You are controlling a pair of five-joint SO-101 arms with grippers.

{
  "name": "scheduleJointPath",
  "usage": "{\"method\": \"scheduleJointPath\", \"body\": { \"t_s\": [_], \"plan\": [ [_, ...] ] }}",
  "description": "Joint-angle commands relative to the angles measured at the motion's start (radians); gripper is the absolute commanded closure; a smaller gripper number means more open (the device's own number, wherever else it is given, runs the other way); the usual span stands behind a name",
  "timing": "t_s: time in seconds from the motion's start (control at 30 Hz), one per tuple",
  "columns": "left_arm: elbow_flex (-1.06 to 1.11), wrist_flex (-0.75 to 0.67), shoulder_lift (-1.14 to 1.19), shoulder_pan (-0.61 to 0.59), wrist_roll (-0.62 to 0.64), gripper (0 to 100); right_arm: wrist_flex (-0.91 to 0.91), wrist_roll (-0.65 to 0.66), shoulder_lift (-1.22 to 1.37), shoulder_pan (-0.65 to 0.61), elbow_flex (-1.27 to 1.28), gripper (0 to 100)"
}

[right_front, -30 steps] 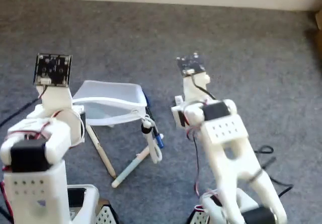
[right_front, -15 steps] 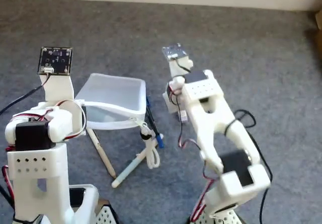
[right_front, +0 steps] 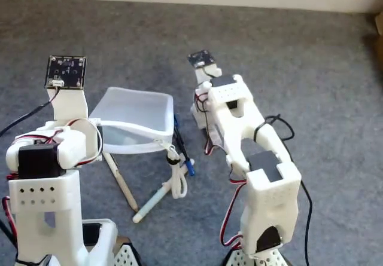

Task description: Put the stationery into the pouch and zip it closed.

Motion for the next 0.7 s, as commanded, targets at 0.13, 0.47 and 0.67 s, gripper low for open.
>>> {"method": "scheduleJointPath", "body": {
  "t_s": [0.13,0.47,0.67],
  "plan": [
    [-0.01,0.003,0.005,-0.013,0.012,99,0.076,0.051,-0.025,0.016,-0.064,99.2],
    [-0.01,0.003,0.007,-0.013,0.011,99,0.15,0.051,-0.159,0.051,-0.056,99.2],
    [-0.013,0.009,0.01,-0.01,0.006,99,0.108,0.049,-0.325,0.053,0.093,99.2]
  ]
}}
